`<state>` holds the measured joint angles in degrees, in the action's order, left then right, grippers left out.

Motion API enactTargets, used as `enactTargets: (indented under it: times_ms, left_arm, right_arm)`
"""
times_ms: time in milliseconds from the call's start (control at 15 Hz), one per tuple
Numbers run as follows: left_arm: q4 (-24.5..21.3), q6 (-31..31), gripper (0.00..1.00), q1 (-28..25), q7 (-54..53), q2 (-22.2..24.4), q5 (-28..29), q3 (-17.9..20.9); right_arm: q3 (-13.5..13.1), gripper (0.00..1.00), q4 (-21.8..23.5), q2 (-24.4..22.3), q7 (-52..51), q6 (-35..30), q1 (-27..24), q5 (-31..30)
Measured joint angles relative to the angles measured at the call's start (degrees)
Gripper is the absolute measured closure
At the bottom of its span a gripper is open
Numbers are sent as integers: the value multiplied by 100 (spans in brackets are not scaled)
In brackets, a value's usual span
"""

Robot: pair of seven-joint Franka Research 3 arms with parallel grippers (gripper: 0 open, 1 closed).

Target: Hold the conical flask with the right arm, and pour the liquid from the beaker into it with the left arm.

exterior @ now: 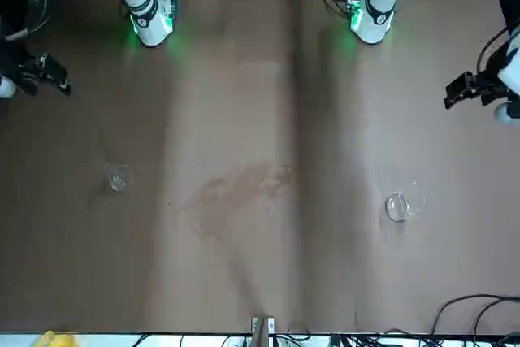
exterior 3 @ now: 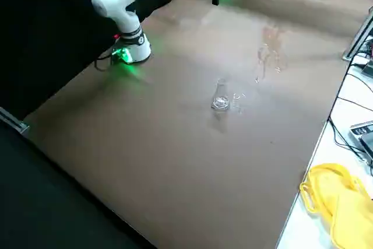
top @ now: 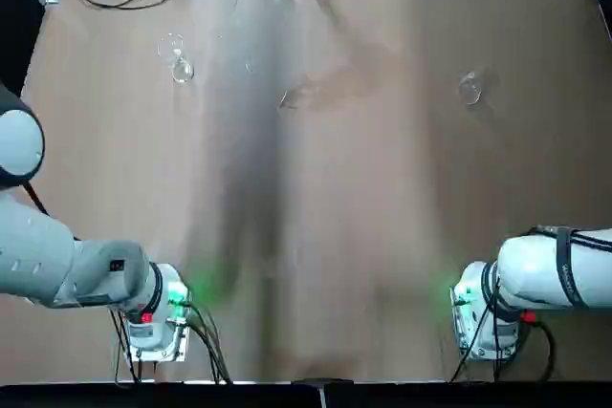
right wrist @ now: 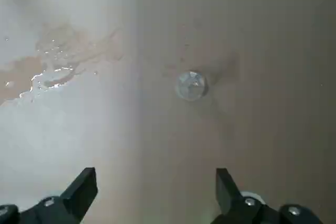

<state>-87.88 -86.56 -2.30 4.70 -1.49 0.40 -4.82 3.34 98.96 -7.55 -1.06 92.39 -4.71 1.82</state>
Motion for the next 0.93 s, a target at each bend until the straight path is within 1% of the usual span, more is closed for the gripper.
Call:
enactTargets:
  times_ms: [200,467,667,733,867,933]
  left_arm:
    - [-6,38,0,25,-9,0,15,-77]
    - [-12,41,0,19,0,-12,15,-74]
    - [-28,35,0,5,12,-107,15,-61]
    - [-35,19,0,-52,-79,-212,15,-32]
    - [-40,-38,0,-268,-607,-382,15,-15]
    - [-44,-110,0,-399,-1106,-483,15,-8]
  right_arm:
    - [4,0,1,6,-96,-6,96,0]
    - [-59,0,3,53,-737,-6,44,0]
    - [-79,0,5,208,-1668,3,-21,0]
    - [-81,0,2,399,-2377,48,-102,1]
    - [-88,0,-55,638,-3105,126,-303,157]
    - [-94,0,-101,759,-3487,138,-436,324]
